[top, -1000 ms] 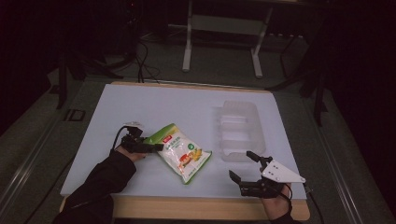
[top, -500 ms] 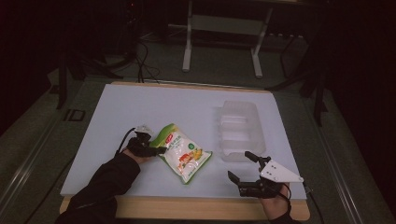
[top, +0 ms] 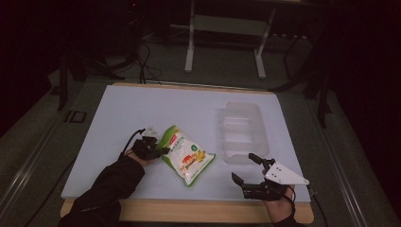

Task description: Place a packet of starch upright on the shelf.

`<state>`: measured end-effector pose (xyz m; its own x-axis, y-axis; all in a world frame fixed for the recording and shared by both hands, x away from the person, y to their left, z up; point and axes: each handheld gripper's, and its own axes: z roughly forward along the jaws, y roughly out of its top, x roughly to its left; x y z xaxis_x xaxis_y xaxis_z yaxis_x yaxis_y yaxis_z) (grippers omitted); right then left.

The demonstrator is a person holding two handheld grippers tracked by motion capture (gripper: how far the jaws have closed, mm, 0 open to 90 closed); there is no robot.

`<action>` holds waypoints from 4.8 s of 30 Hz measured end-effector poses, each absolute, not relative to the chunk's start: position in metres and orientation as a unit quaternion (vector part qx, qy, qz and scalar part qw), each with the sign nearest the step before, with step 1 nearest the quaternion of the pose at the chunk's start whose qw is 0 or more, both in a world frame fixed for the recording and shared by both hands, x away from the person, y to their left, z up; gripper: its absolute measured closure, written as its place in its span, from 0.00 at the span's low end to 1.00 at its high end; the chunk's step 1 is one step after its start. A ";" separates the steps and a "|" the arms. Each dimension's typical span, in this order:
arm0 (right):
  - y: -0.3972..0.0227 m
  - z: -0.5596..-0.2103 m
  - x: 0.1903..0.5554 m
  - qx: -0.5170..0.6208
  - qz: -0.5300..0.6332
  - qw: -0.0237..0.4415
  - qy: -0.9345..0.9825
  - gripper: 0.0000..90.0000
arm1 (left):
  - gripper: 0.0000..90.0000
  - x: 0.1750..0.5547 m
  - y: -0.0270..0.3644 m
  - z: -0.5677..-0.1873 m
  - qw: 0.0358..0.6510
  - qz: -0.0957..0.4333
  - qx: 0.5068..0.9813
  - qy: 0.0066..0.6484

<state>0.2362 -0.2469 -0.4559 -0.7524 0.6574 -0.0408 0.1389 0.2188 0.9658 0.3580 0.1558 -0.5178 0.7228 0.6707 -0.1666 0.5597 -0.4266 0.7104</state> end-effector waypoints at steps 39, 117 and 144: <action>-0.261 -0.447 0.236 0.295 0.590 0.253 0.708 0.18 | 0.93 0.316 0.115 -0.431 0.449 0.101 0.855 0.239; -0.185 -0.382 0.318 0.132 0.565 -0.042 0.813 0.43 | 0.93 0.274 0.119 -0.375 0.528 0.128 0.839 -0.023; -0.178 -0.370 0.311 0.105 0.519 -0.017 0.848 0.92 | 0.89 0.284 0.127 -0.379 0.550 0.118 0.827 0.009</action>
